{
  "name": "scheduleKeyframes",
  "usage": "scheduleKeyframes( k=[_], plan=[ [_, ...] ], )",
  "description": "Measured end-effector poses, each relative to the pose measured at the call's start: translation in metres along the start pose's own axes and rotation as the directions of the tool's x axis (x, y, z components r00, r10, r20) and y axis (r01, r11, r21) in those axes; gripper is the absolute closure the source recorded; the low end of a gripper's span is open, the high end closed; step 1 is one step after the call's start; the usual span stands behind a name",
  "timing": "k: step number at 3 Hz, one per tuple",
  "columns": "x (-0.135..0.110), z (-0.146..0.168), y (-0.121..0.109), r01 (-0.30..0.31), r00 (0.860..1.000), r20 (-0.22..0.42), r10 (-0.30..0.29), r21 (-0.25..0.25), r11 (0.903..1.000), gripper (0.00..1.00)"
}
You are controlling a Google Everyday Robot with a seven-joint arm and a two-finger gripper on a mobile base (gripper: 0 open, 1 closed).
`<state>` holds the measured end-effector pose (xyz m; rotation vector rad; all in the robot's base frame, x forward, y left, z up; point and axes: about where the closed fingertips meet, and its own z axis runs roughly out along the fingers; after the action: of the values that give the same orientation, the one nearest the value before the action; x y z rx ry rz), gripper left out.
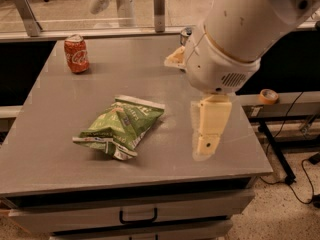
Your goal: Pick green jalapeno chip bag
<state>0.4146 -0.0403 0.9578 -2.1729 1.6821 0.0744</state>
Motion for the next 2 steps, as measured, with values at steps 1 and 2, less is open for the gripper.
scheduleKeyframes(
  k=[1, 2],
  plan=[
    [-0.037, 0.015, -0.031, 0.108, 0.992, 0.057, -0.110, 0.026, 0.9938, 0.00],
    [-0.061, 0.040, -0.050, 0.177, 0.979, 0.100, -0.178, 0.016, 0.9840, 0.00]
  ],
)
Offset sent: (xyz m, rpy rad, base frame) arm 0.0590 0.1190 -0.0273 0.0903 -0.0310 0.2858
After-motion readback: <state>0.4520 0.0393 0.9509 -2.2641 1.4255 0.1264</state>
